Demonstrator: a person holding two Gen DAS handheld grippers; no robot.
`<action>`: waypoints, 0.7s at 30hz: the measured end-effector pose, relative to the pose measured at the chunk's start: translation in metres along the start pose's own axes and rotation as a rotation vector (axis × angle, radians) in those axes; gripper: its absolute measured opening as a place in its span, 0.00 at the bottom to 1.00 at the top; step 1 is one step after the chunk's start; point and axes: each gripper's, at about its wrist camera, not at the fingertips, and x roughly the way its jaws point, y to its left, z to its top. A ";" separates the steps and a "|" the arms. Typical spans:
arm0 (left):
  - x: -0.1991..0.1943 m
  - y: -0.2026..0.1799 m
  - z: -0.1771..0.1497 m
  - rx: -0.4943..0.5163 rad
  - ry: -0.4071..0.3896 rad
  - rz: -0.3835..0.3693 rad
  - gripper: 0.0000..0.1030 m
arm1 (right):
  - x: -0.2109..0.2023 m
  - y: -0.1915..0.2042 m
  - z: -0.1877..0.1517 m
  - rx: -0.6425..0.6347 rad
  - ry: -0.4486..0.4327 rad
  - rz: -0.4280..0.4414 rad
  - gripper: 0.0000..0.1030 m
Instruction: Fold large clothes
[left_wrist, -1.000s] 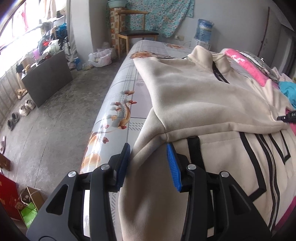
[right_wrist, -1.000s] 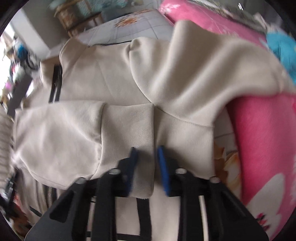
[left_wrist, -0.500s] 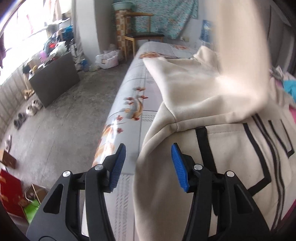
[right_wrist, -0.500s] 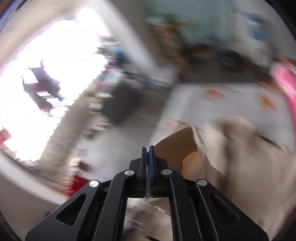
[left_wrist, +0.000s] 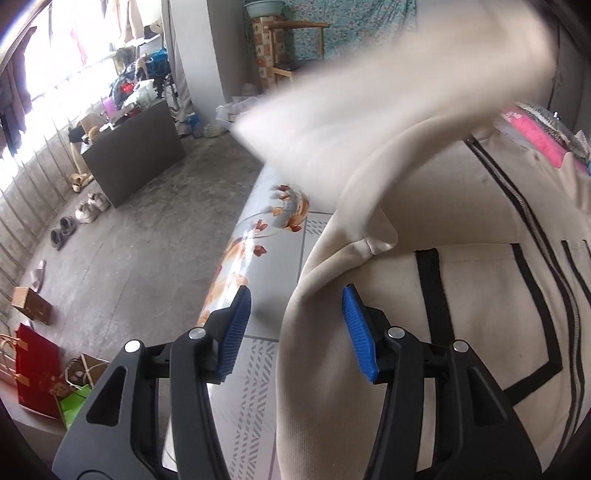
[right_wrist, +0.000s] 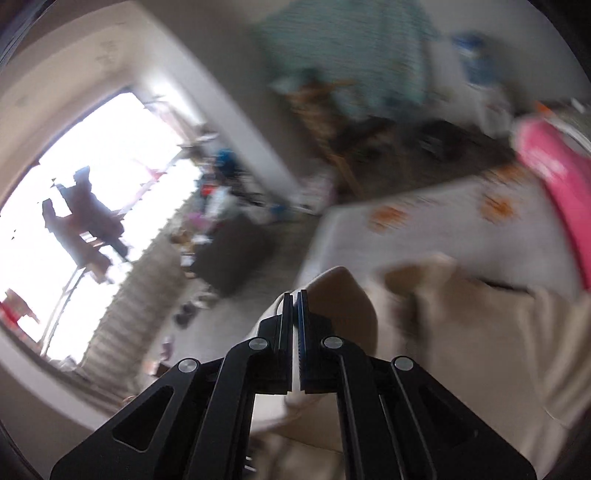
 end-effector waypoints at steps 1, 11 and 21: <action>0.000 -0.002 0.001 0.000 0.000 0.006 0.48 | 0.001 -0.032 -0.010 0.035 0.020 -0.067 0.02; -0.001 -0.011 0.003 0.040 -0.002 0.052 0.43 | 0.008 -0.143 -0.042 0.105 0.064 -0.213 0.02; 0.000 -0.011 0.004 0.029 0.032 0.081 0.43 | 0.028 -0.187 -0.069 0.079 0.126 -0.299 0.02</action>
